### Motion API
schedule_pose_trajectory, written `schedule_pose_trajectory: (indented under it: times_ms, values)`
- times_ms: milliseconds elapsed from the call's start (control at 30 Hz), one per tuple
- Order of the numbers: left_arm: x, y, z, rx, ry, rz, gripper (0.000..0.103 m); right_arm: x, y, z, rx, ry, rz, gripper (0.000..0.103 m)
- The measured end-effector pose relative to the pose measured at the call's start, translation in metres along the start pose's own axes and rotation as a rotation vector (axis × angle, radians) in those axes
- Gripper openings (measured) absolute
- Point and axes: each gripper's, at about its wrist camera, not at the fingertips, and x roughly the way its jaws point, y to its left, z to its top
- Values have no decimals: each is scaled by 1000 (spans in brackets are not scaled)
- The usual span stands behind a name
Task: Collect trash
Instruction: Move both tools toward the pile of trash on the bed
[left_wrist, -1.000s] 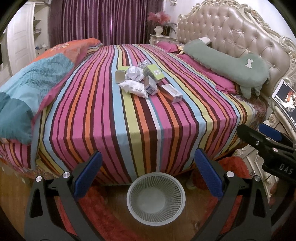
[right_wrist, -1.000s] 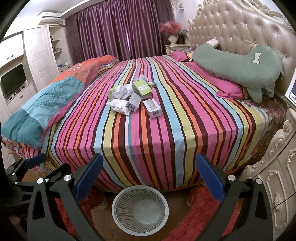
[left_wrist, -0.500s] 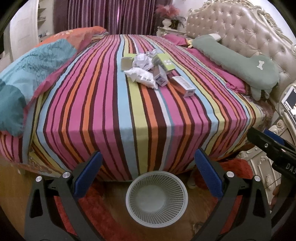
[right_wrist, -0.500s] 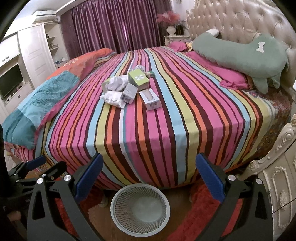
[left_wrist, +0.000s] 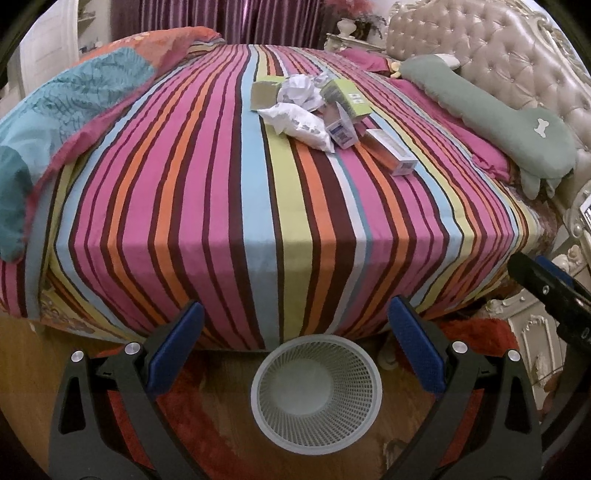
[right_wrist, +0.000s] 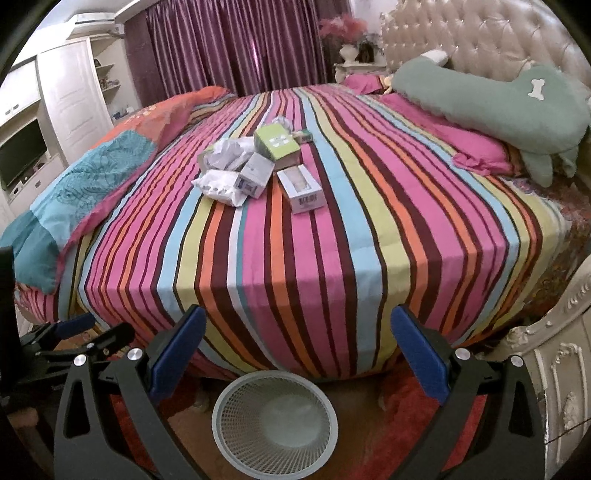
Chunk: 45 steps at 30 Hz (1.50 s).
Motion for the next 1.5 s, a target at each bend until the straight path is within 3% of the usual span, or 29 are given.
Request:
schedule_pose_trajectory:
  times_ms: [400,800,967,1167,1500]
  values:
    - [25,14,35,-31,-9,7,97,33,4,21,-63,33,-2,96]
    - [65,25,99,-87,-50,-49,97,72,8,61,-139,-10,-24,96]
    - [85,27,124,-92,-54,-69,97,94,4,74,-134,3,6,96]
    - [118,27,161,-141,-34,-137,97,119,1,90,-146,12,23,96]
    - [176,26,199,-193,34,-131,97,156,8,111,-191,51,55,96]
